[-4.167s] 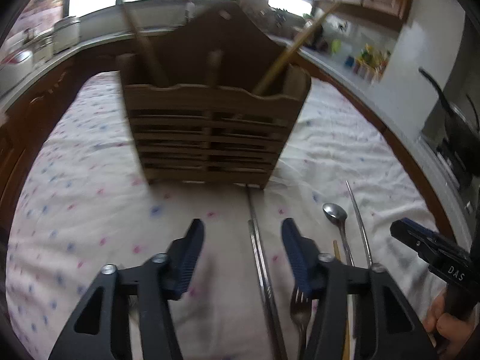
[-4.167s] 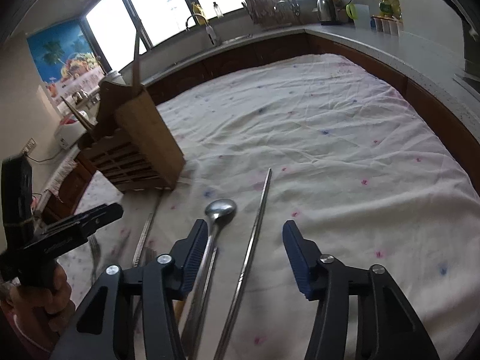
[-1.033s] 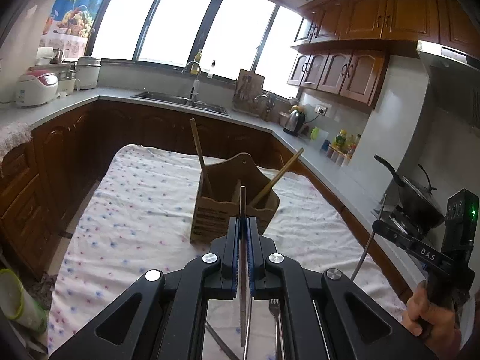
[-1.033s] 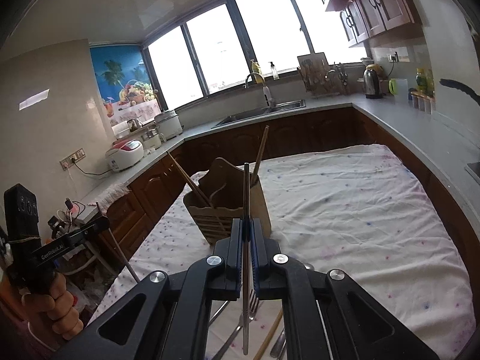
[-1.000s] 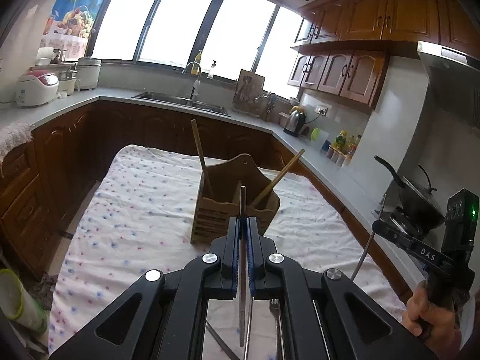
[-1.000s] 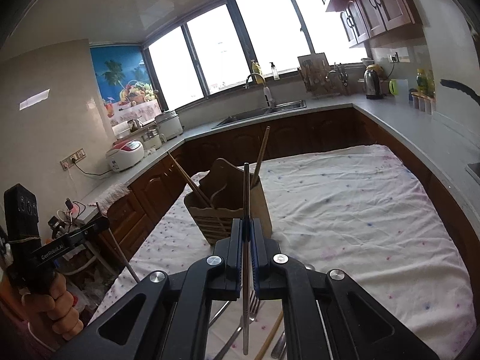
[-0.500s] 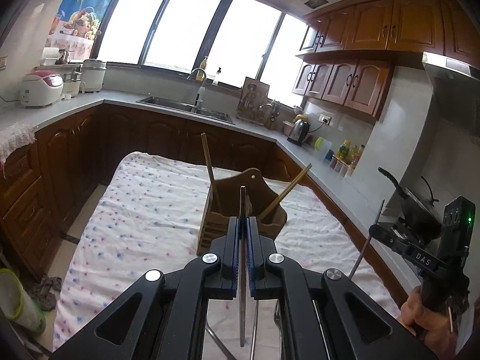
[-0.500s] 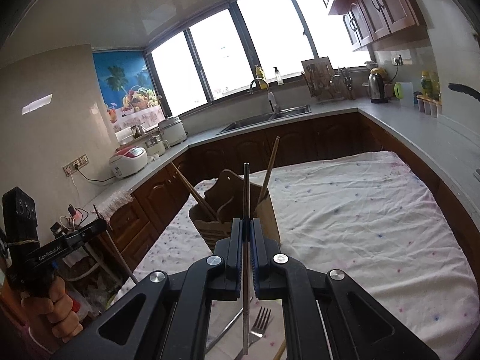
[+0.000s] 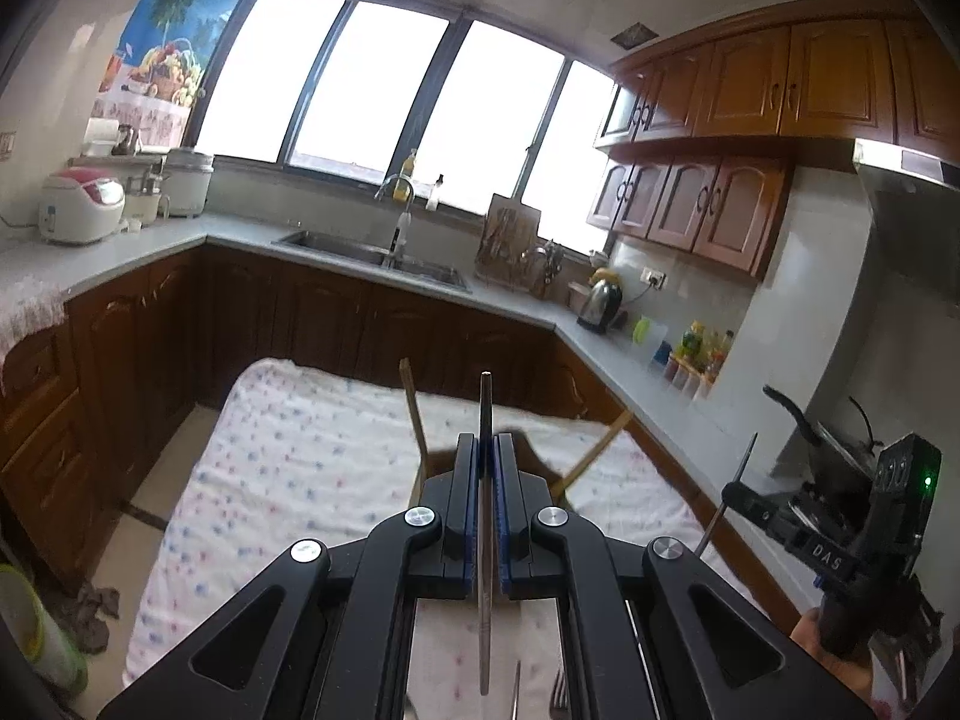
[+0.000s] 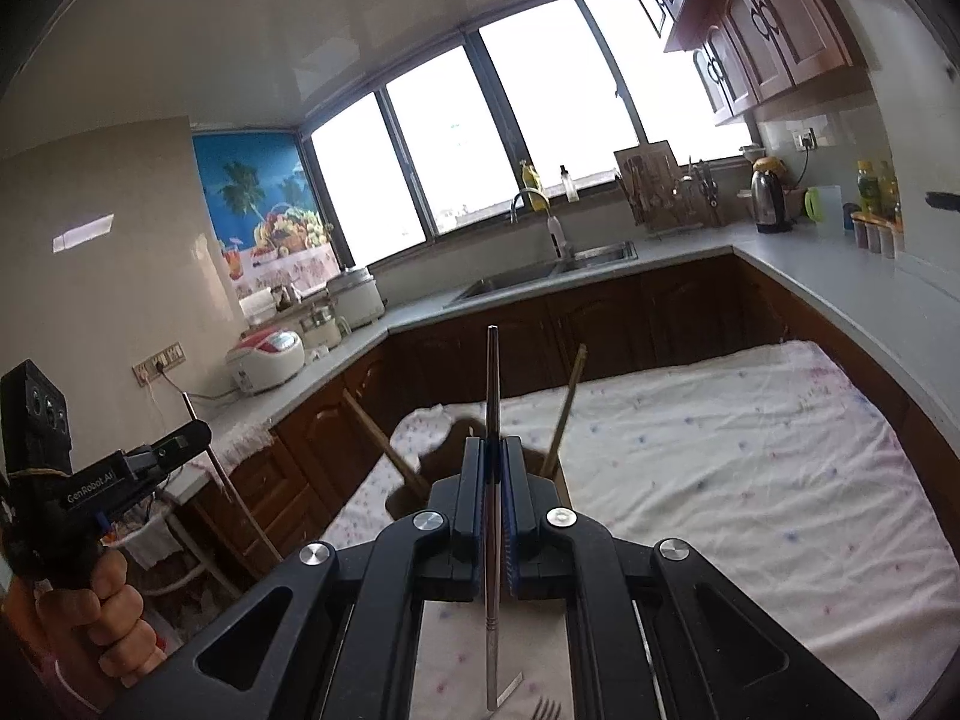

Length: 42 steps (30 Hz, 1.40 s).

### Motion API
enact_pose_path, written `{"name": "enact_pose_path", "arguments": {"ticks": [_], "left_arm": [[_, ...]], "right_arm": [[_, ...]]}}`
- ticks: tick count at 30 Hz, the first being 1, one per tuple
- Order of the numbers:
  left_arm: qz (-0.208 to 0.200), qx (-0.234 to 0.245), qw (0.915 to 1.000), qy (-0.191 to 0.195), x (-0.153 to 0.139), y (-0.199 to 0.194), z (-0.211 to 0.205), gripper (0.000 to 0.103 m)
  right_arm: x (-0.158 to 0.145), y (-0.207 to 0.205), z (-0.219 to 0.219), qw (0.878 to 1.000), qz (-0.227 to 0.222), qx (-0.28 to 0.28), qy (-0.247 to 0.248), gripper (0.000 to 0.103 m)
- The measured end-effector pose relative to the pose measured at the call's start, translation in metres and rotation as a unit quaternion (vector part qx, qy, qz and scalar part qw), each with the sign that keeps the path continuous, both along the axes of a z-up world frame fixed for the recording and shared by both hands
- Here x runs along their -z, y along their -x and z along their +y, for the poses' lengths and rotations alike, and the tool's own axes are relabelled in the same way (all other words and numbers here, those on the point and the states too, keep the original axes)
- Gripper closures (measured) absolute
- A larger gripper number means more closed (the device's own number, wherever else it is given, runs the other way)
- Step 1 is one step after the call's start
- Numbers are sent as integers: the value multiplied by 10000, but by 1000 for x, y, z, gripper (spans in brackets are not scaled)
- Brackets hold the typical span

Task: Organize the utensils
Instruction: 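Lower the steel chopstick into the holder and open the right tool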

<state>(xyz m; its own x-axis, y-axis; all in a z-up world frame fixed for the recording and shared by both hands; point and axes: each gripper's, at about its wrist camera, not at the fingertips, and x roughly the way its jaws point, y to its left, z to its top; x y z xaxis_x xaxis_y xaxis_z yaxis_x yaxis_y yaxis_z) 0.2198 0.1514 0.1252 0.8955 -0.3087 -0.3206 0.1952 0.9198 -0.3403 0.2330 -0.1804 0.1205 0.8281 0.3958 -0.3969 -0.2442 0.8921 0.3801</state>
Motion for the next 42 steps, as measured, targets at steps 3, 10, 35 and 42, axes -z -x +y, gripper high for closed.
{"name": "enact_pose_path", "arguments": {"ticks": [3, 10, 35, 42], "left_arm": [[-171, -71, 9998, 4, -8, -16, 2, 101], [-511, -349, 9981, 67, -16, -57, 2, 101], [-184, -776, 9968, 69, 134, -113, -56, 100], [50, -686, 9976, 25, 113, -127, -36, 99]], "right_arm": [[-10, -14, 2, 9997, -222, 48, -64, 98], [-25, -50, 9, 9971, -712, 222, -165, 98], [79, -80, 26, 9989, -76, 465, 17, 96], [80, -88, 22, 9991, 277, 317, 12, 93]]}}
